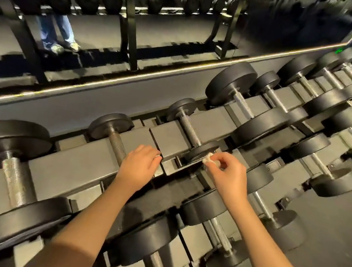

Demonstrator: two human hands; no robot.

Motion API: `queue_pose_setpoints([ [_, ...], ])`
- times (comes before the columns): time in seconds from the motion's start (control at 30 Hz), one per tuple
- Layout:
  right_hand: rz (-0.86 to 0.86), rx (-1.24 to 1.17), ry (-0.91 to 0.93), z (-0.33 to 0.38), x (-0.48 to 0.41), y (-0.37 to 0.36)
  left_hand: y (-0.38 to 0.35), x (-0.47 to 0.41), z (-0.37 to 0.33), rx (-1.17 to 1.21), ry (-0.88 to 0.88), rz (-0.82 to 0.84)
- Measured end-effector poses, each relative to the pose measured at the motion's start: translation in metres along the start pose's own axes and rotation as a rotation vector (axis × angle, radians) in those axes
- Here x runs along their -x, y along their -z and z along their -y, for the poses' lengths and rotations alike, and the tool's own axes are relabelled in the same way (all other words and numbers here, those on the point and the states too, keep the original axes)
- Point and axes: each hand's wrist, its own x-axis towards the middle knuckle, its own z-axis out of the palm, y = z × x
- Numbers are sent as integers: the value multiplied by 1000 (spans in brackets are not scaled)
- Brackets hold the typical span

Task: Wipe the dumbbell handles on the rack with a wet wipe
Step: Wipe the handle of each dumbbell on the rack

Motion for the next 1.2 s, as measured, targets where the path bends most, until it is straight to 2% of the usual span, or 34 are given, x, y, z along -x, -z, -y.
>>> queue_pose_setpoints([
  [0.27,-136,-95,-116,6,79,55,10,46,-59,266,-124,0],
  [0.5,-270,-128,-240,1,154,106,2,86,-121,366,-225,126],
  [0.7,-291,-122,-267,-12,198,135,8,125,-146,435,-195,137],
  [0.93,-97,-205,-107,2,214,119,42,199,-130,336,-9,-28],
  [1.2,361,-290,171,49,277,69,76,370,-97,275,411,-348],
])
